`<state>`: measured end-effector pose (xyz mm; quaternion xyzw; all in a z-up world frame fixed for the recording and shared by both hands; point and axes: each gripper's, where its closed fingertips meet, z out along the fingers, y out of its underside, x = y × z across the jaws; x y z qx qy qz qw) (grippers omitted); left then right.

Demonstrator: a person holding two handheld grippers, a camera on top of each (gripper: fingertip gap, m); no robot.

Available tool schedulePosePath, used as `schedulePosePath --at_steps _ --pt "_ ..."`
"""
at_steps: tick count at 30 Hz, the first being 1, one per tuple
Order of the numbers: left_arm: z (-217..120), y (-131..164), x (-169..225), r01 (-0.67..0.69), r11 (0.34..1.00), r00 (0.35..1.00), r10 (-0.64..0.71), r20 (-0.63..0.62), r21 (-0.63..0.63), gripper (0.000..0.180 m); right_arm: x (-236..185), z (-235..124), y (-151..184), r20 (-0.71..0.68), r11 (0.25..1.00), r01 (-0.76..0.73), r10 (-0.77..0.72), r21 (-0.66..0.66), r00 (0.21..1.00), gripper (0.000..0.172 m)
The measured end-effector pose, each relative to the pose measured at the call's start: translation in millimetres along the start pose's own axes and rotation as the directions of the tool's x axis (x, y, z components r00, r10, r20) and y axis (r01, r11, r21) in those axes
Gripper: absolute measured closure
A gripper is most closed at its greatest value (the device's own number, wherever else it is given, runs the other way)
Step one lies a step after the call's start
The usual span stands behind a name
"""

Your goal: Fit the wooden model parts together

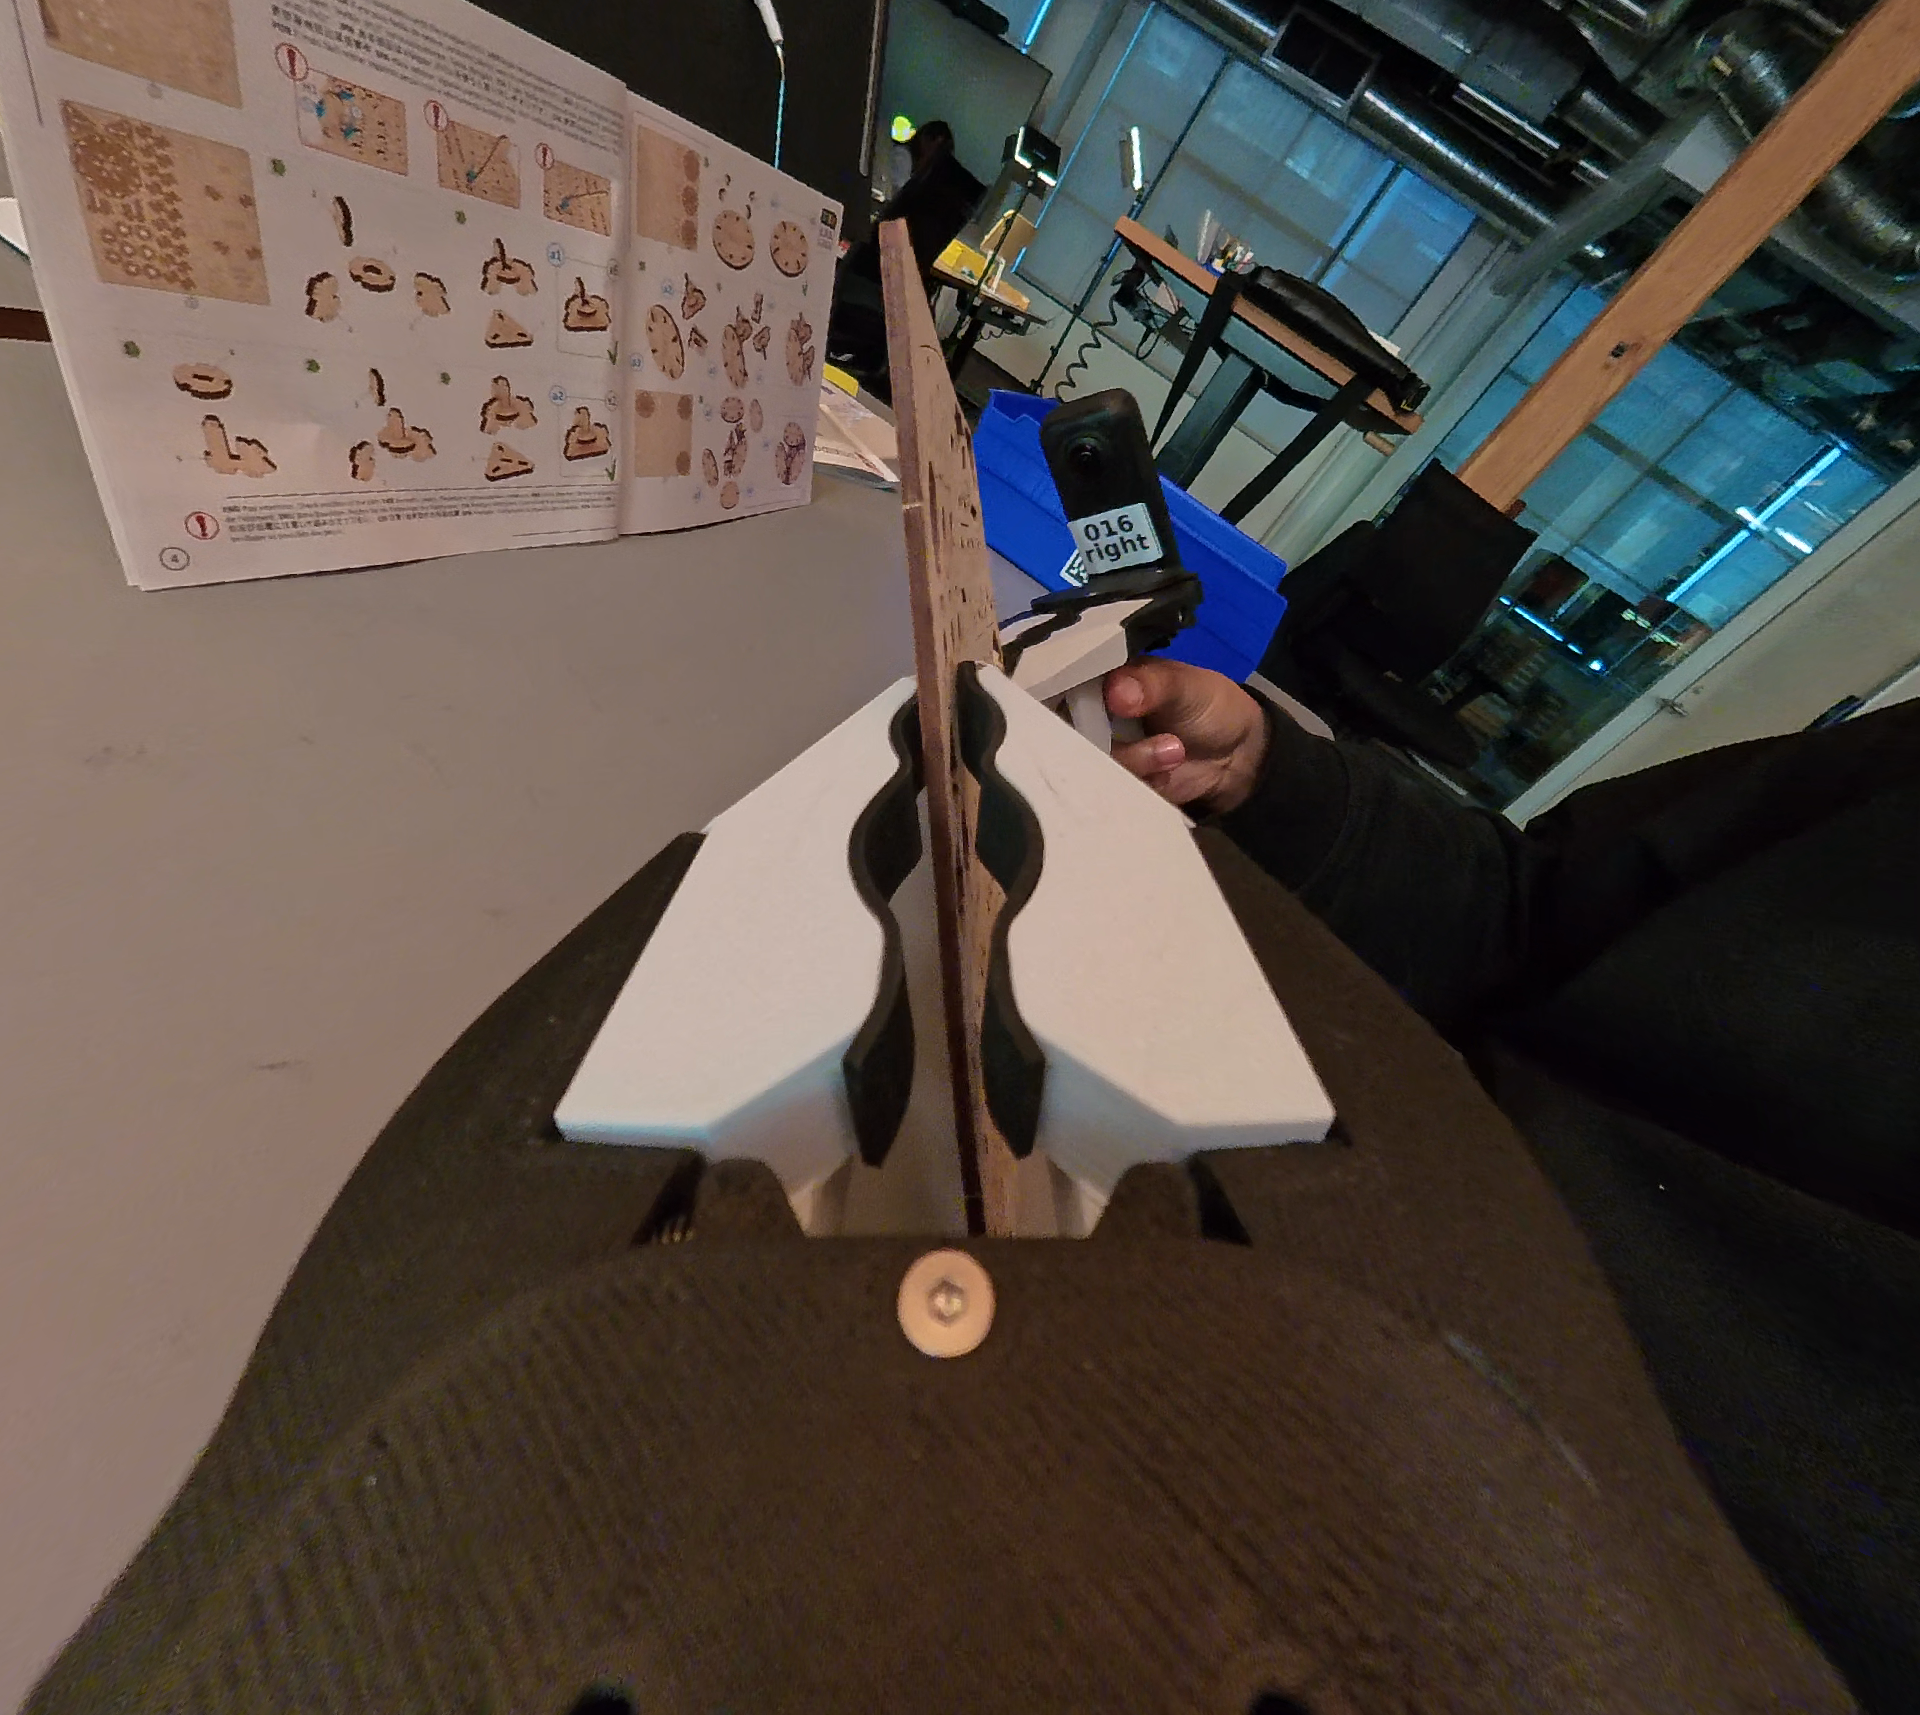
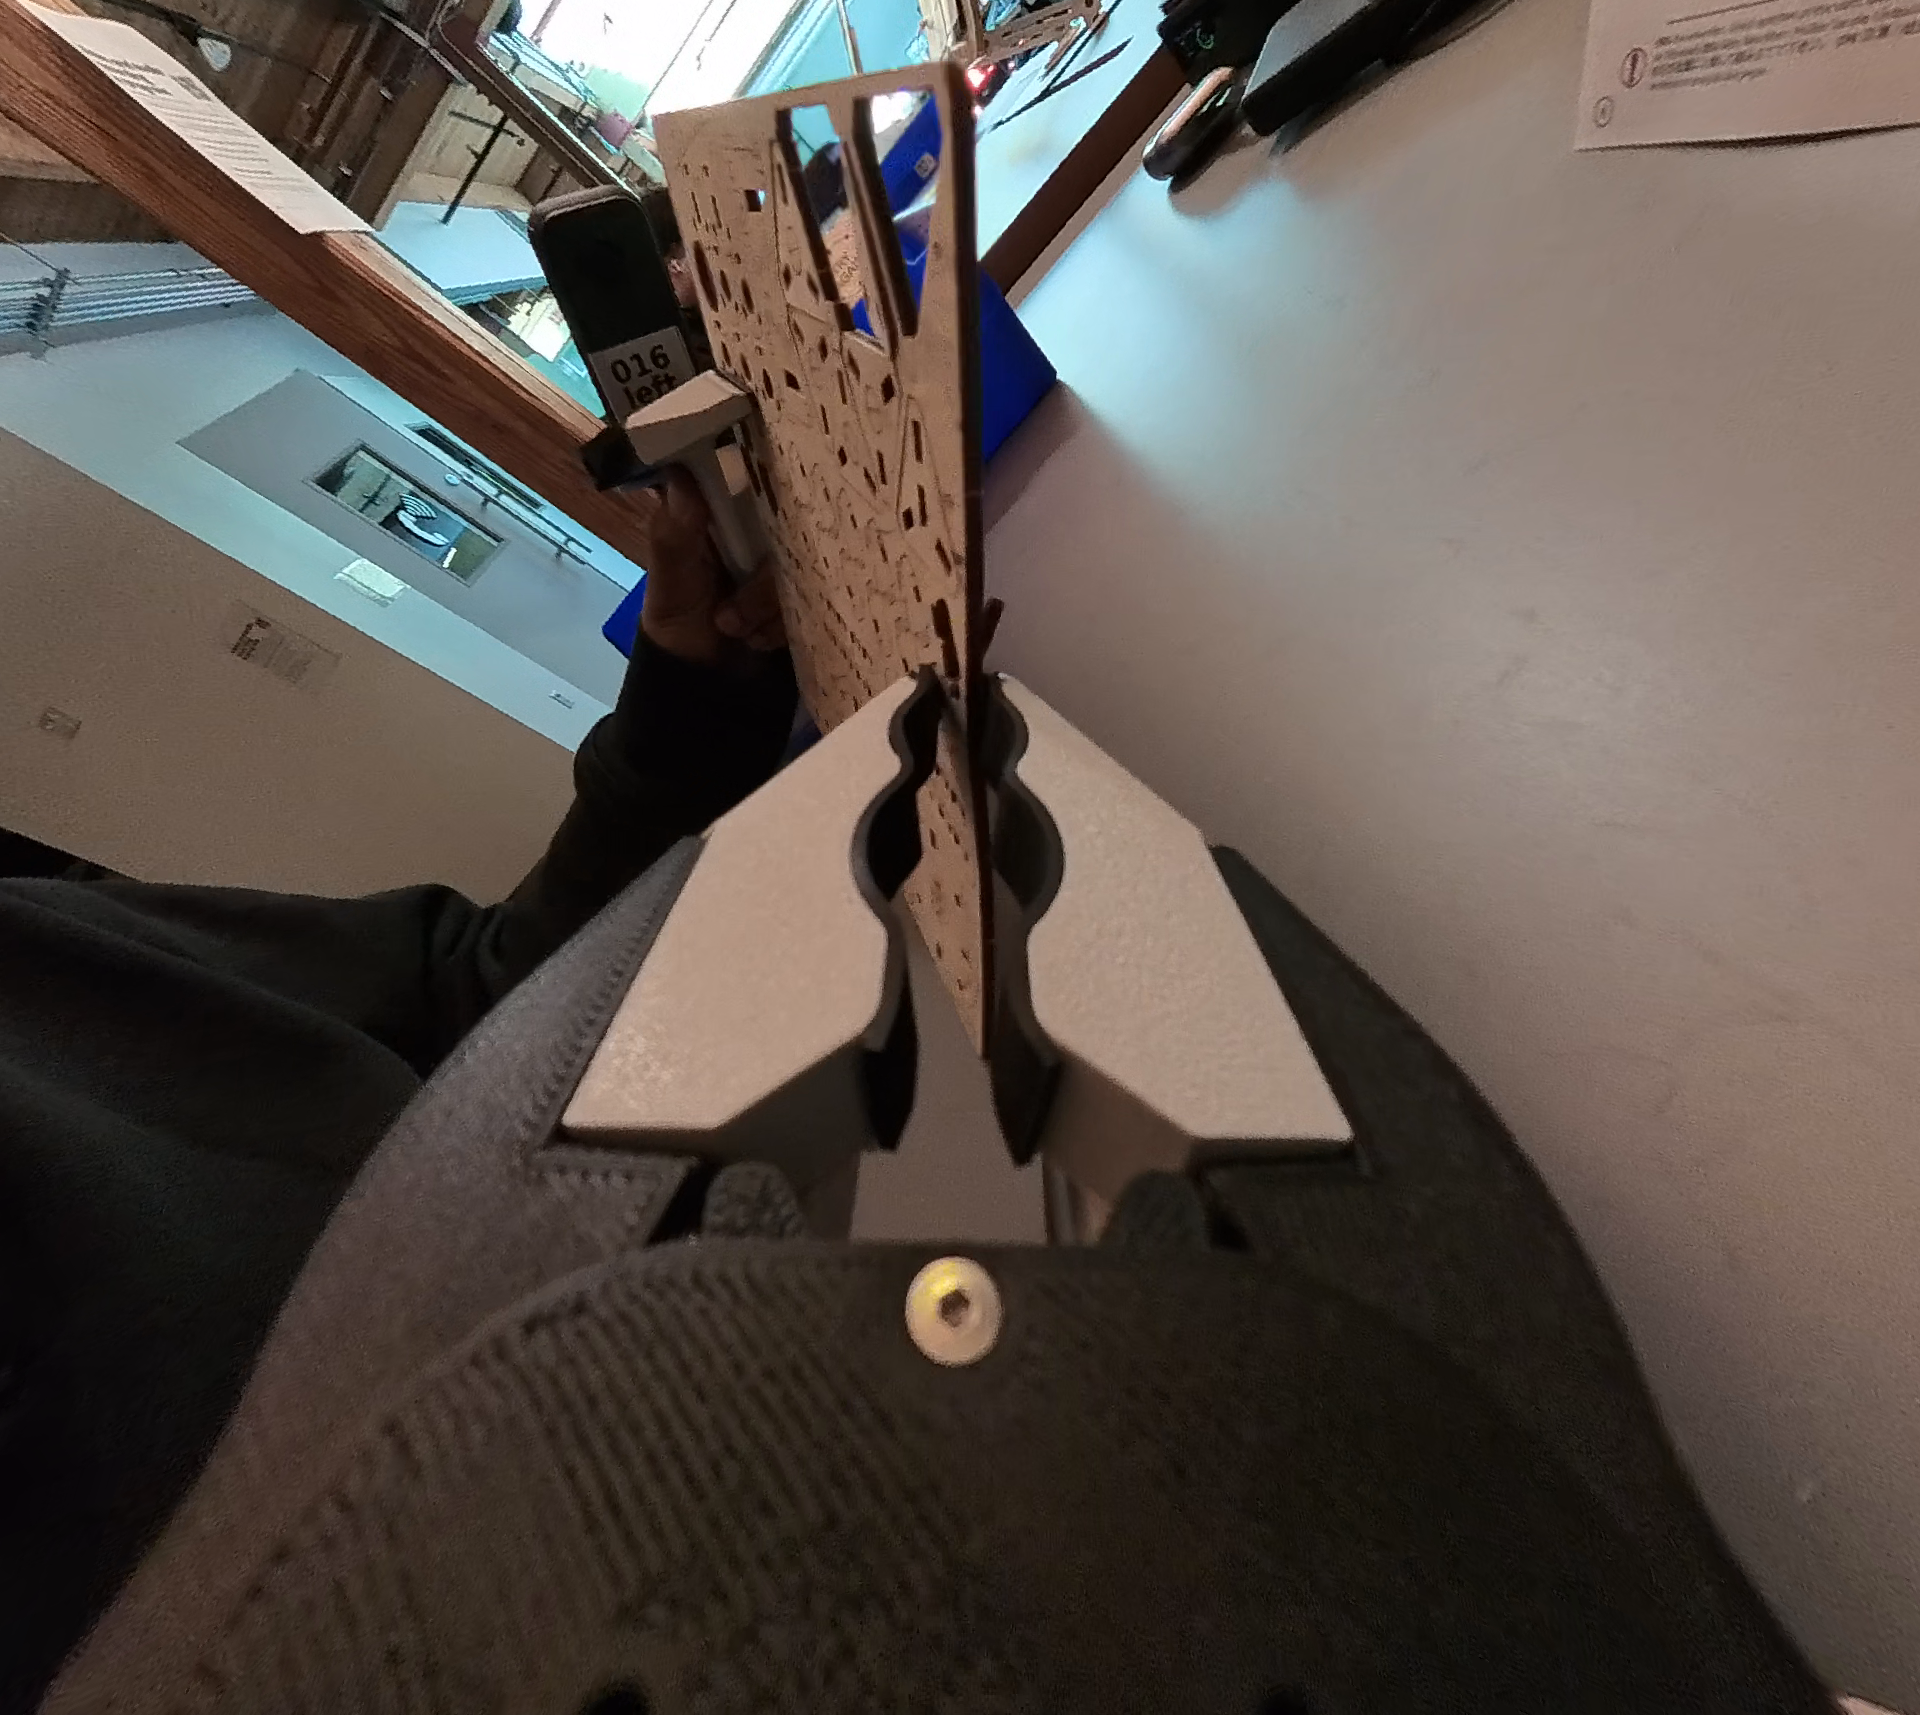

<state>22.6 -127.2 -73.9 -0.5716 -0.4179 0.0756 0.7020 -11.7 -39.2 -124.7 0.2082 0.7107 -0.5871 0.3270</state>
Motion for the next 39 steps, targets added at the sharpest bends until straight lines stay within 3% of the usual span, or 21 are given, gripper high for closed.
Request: schedulePosePath --at_steps 11,18,33,39 --pt "-0.8 1.3 -3.6 -0.001 1.0 1.0 0.002 0.021 -0.007 0.179 5.7 2.2 0.5 -0.102 0.995 0.101 -0.101 -0.005 0.99 0.161" --pt "-2.2 -3.4 -3.2 -0.002 1.0 1.0 0.002 0.015 0.017 0.18 6.2 -5.1 -6.4 -0.085 0.996 0.085 -0.081 0.041 0.993 0.159" --pt "-2.5 -2.0 -3.5 0.006 1.0 1.0 -0.006 0.012 0.014 0.18 11.3 -2.7 -0.1 -0.078 0.999 0.034 -0.035 -0.009 0.996 0.164" --pt "-0.4 1.0 -7.7 0.01 1.0 0.999 -0.01 0.044 0.001 0.179 19.1 -1.8 1.6 -0.152 0.999 0.026 -0.028 -0.021 0.988 0.164"
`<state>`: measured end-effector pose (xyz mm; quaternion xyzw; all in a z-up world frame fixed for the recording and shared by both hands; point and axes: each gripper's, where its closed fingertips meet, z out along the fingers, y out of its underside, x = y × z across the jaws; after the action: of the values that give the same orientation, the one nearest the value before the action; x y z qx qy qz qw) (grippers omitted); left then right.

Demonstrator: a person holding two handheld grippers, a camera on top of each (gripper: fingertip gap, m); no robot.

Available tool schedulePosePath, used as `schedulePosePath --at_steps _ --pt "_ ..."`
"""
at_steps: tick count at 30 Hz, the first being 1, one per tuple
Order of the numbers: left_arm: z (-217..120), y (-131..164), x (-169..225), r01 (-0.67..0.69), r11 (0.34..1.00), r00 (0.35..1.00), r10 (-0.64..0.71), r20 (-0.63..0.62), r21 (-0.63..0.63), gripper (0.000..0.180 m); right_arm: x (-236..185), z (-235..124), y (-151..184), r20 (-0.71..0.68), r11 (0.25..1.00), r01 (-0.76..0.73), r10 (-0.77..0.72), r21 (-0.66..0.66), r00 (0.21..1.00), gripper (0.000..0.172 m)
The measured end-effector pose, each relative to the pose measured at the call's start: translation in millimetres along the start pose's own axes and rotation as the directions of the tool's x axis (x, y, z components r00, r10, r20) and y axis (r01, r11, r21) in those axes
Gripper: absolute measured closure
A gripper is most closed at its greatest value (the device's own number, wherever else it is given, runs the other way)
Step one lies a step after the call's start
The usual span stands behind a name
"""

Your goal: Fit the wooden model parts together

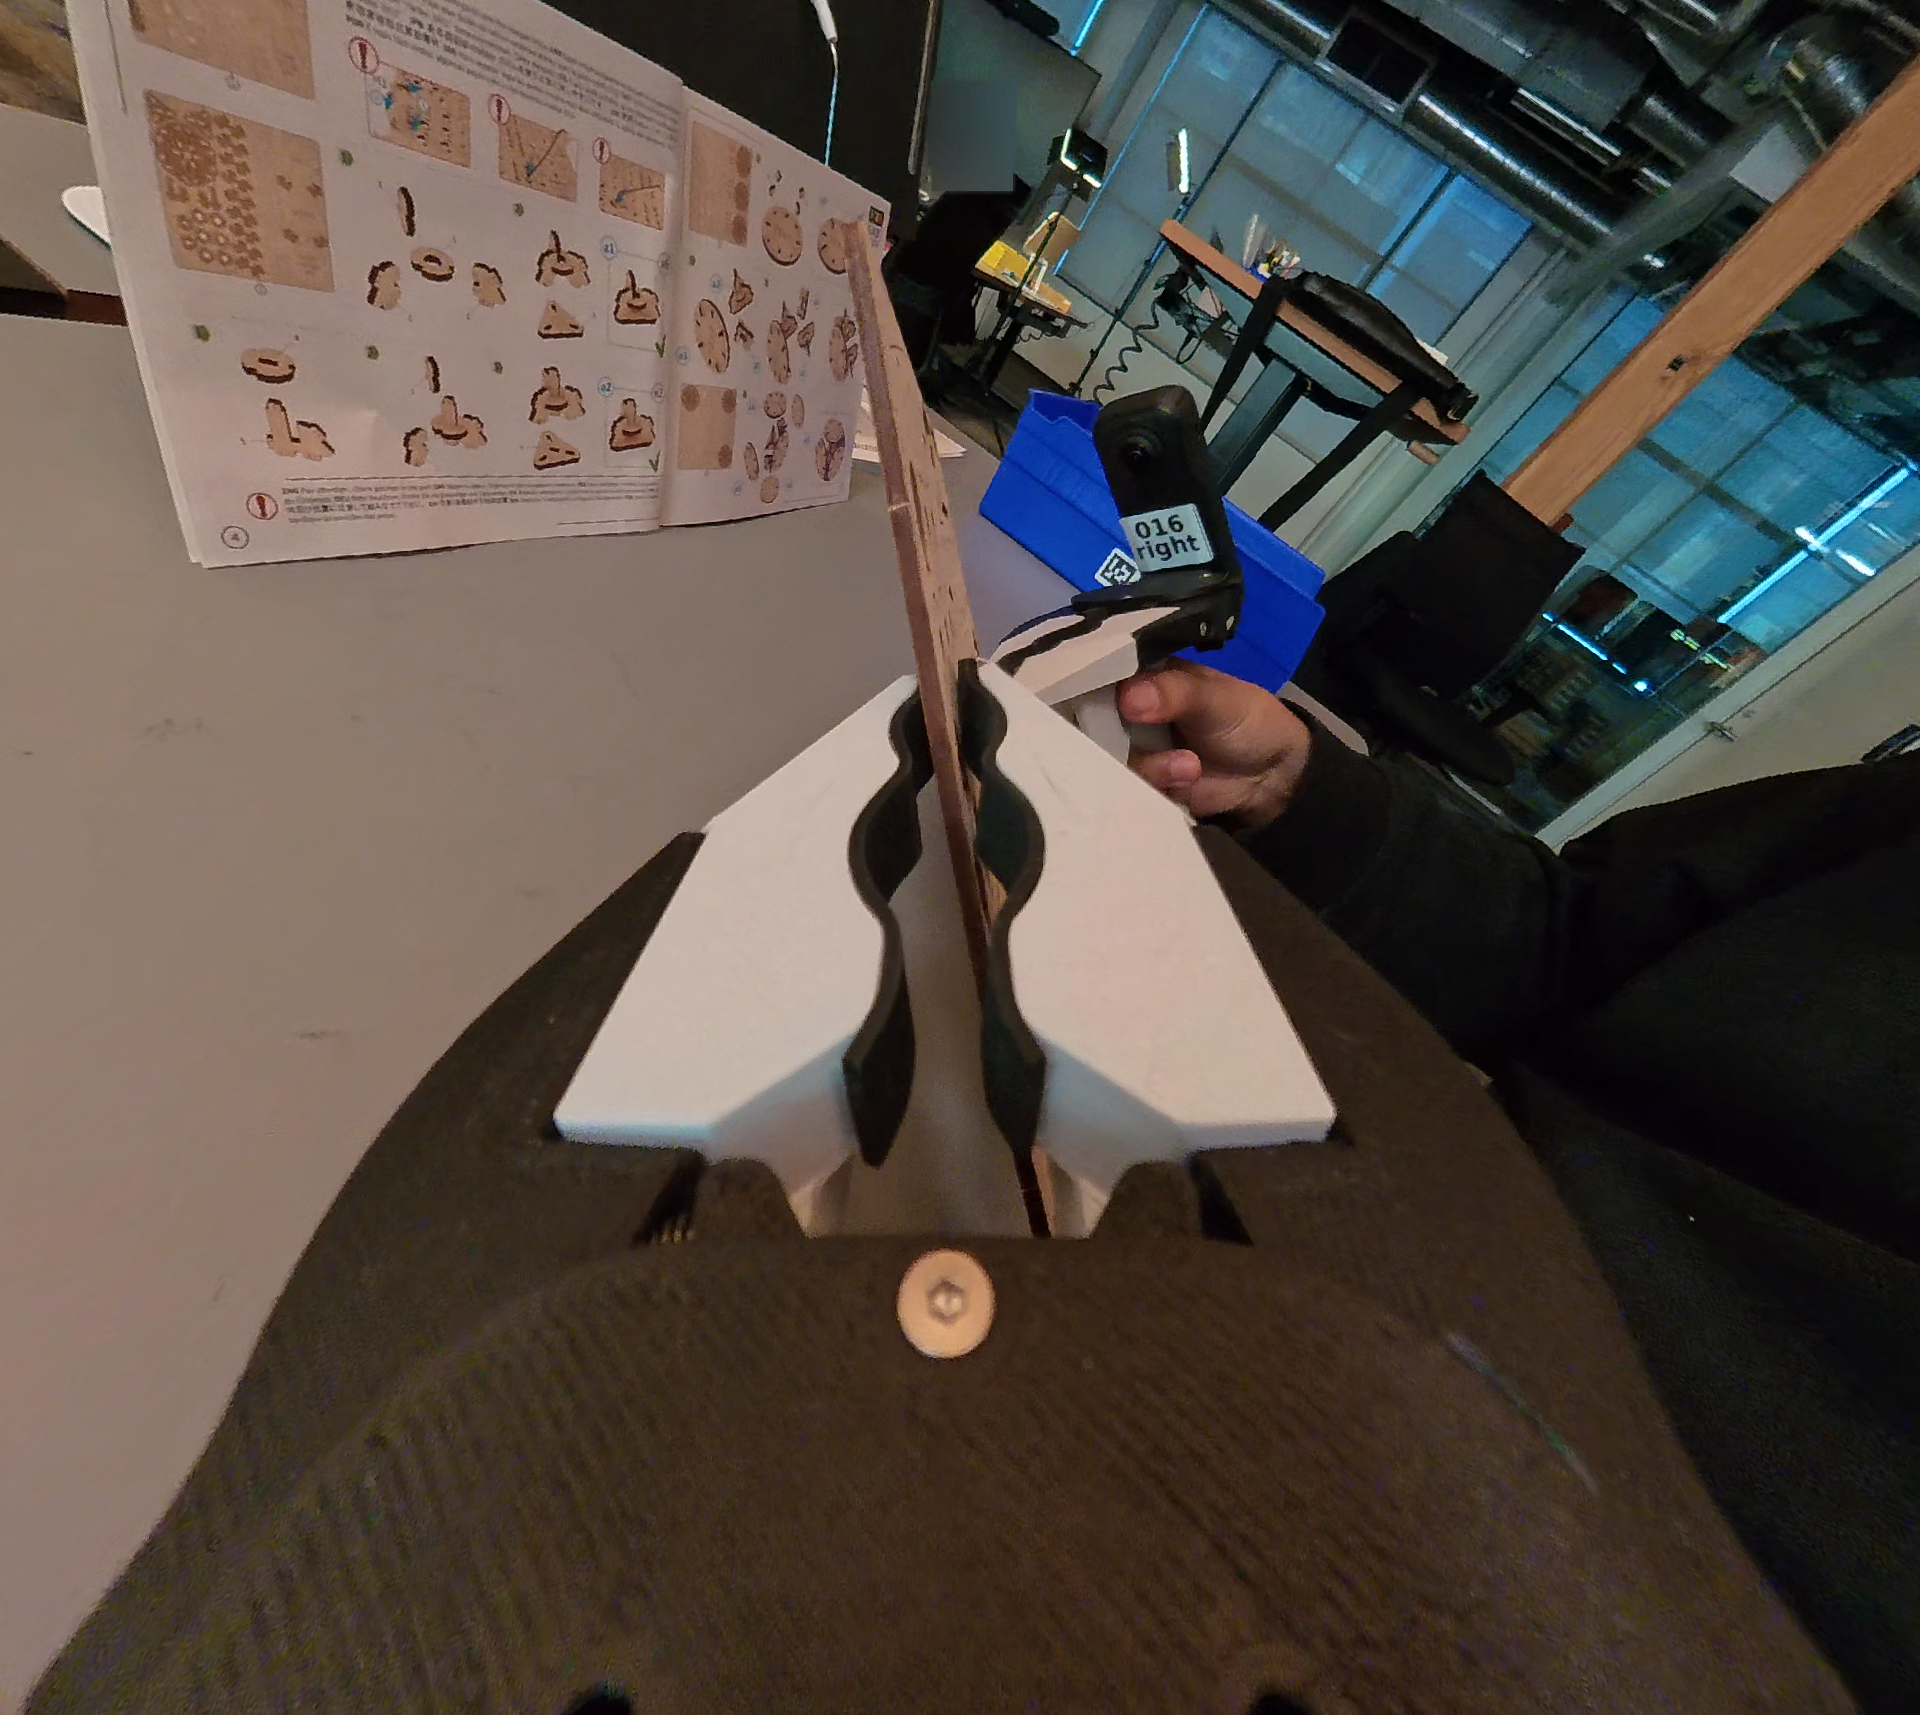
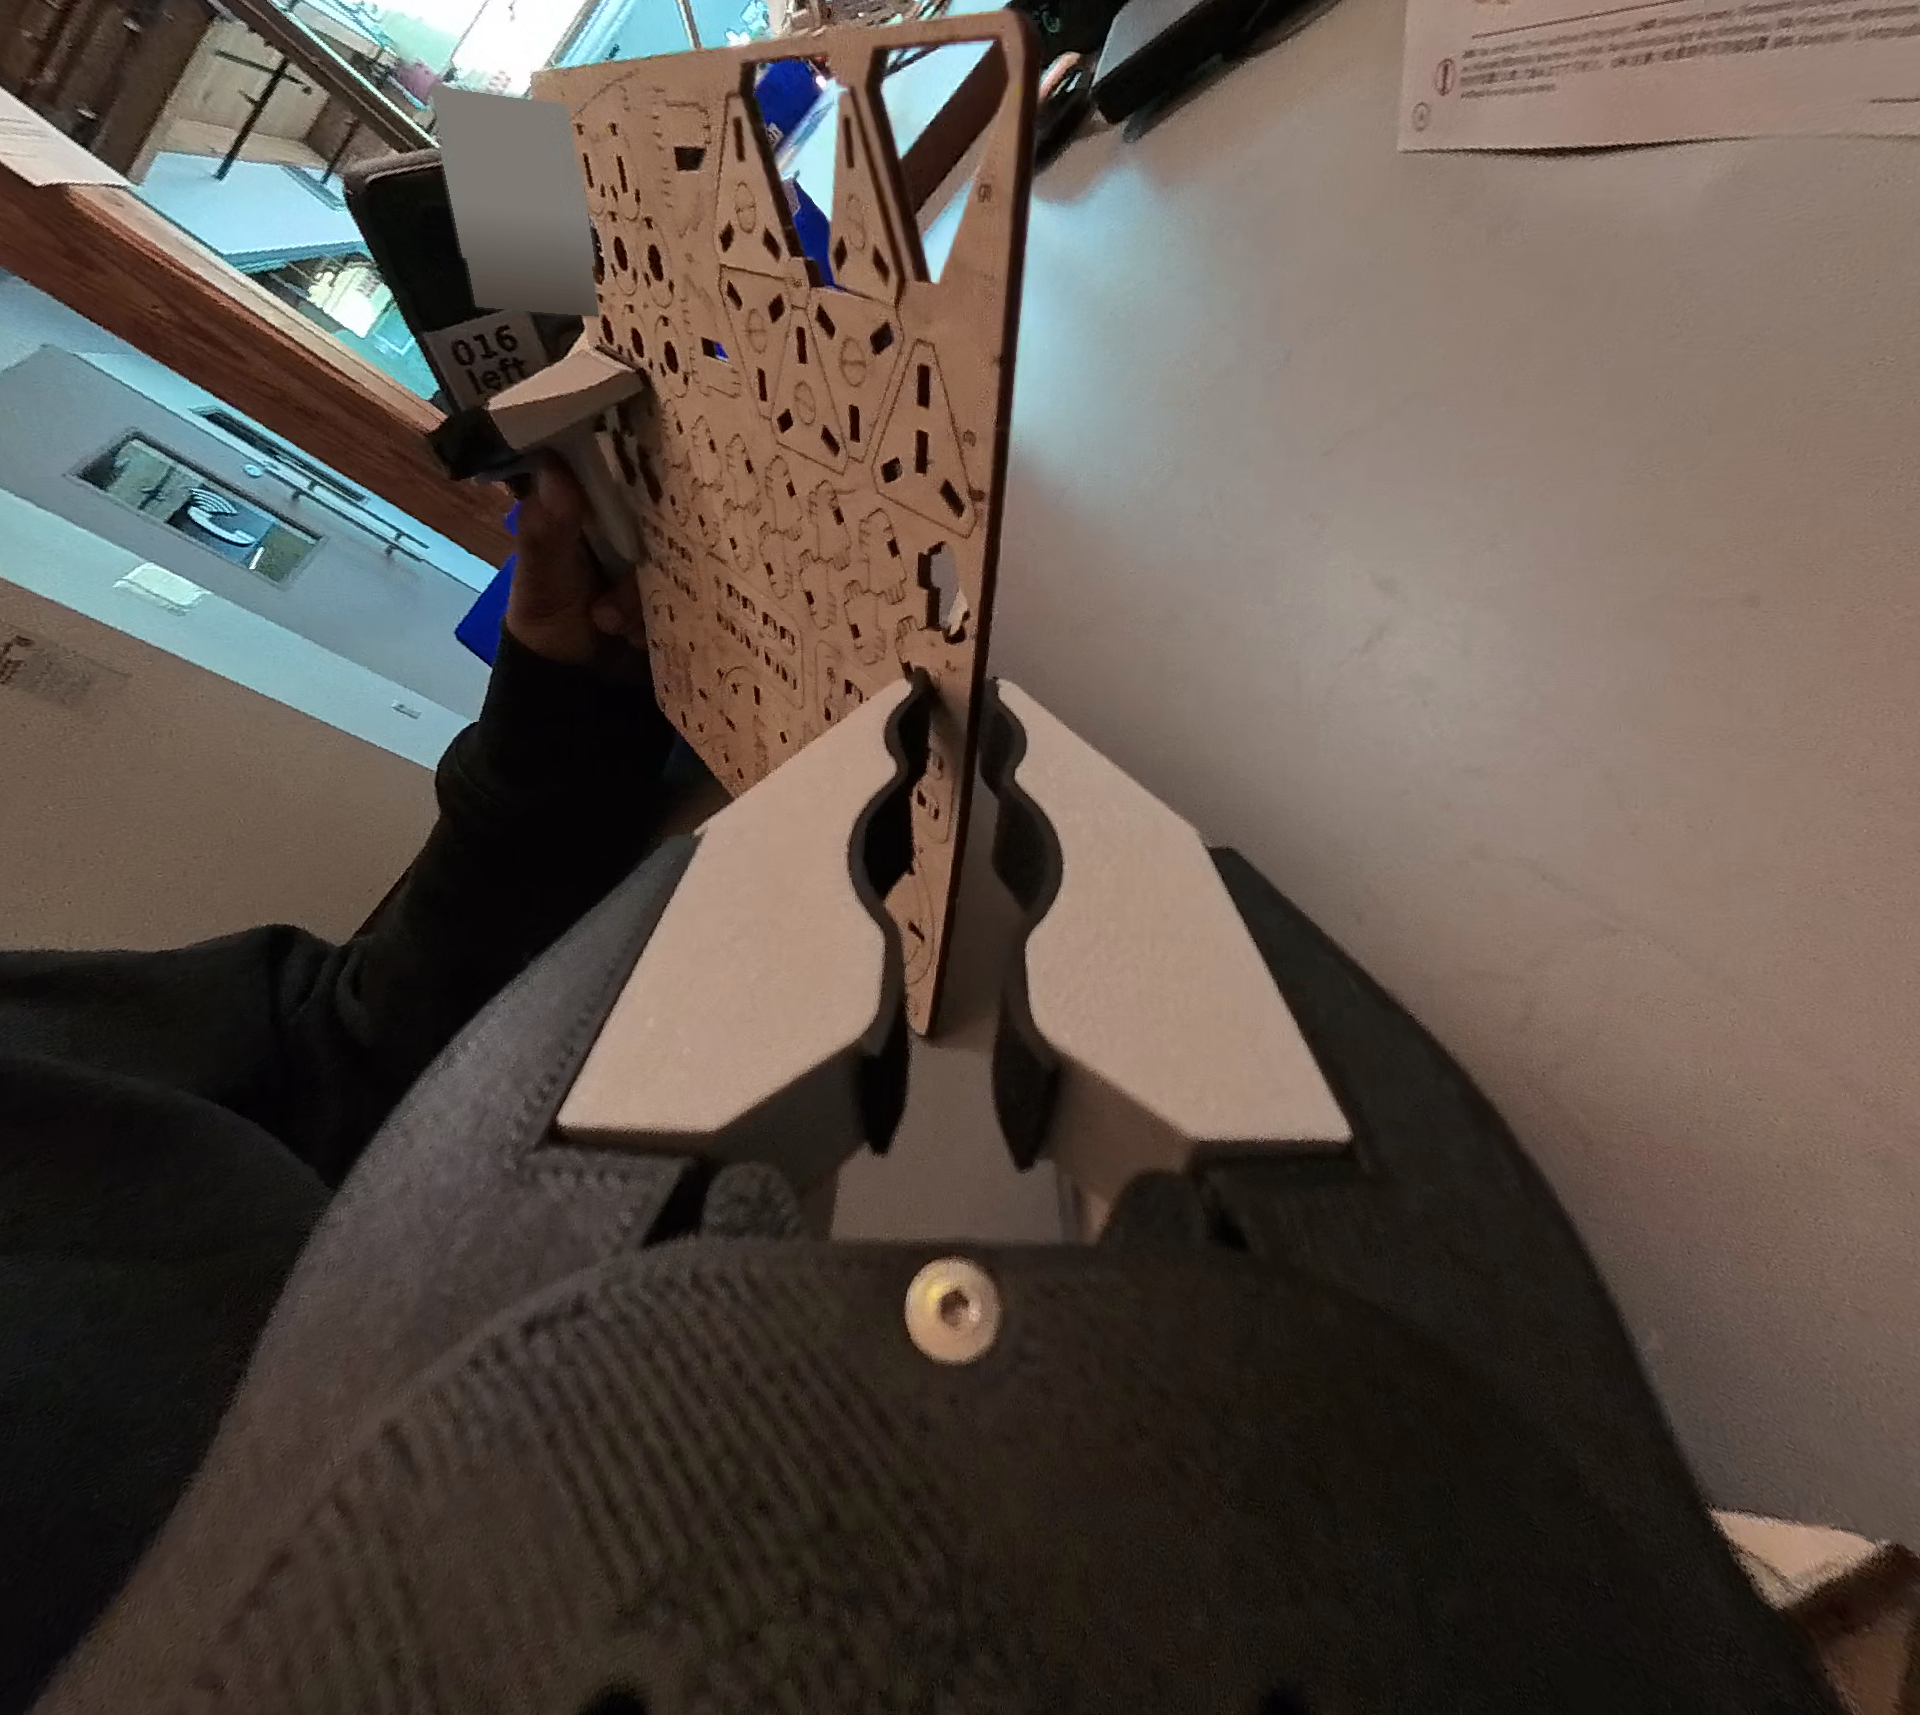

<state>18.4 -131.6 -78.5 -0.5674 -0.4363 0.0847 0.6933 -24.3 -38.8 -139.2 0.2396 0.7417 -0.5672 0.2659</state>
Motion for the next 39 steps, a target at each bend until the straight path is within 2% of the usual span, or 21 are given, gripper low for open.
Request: schedulePosePath --at_steps 9,14,16,23,26,31,36,39 --pt "-0.6 1.1 -2.1 -0.002 1.0 1.0 0.002 0.019 -0.006 0.179 3.4 2.2 0.5 -0.089 0.999 0.043 -0.044 -0.011 0.995 0.163" --pt "-2.6 -1.2 -2.0 -0.002 1.0 1.0 0.002 0.011 0.006 0.179 1.0 2.2 -7.6 -0.021 0.998 -0.031 0.032 0.063 0.999 0.163" --pt "-1.4 -0.8 1.5 -0.001 1.0 1.0 0.001 -0.013 0.002 0.18 -1.9 0.4 -10.7 0.004 0.997 -0.031 0.031 0.072 1.0 0.158" --pt "2.8 2.5 1.5 -0.002 1.0 1.0 0.002 -0.004 -0.015 0.179 3.3 0.1 -8.6 -0.015 0.998 -0.025 0.026 0.051 1.0 0.161" --pt "4.6 4.0 0.2 -0.009 1.0 1.0 0.009 0.016 -0.026 0.179 9.3 0.9 -6.8 -0.097 0.999 0.046 -0.045 0.014 0.994 0.164" --pt "3.5 3.7 -0.8 -0.005 1.0 1.0 0.005 0.016 -0.025 0.179 8.6 1.1 -7.4 -0.141 0.995 0.097 -0.095 0.004 0.985 0.163" --pt "1.6 1.9 -2.4 0.009 1.0 1.0 -0.009 0.006 -0.015 0.18 4.6 0.8 -8.2 -0.106 0.996 0.089 -0.086 0.024 0.991 0.163" --pt "1.2 1.2 -1.6 0.006 1.0 1.0 -0.006 -0.001 -0.012 0.18 7.0 -2.0 -7.4 -0.101 0.998 0.063 -0.06 0.032 0.993 0.153"
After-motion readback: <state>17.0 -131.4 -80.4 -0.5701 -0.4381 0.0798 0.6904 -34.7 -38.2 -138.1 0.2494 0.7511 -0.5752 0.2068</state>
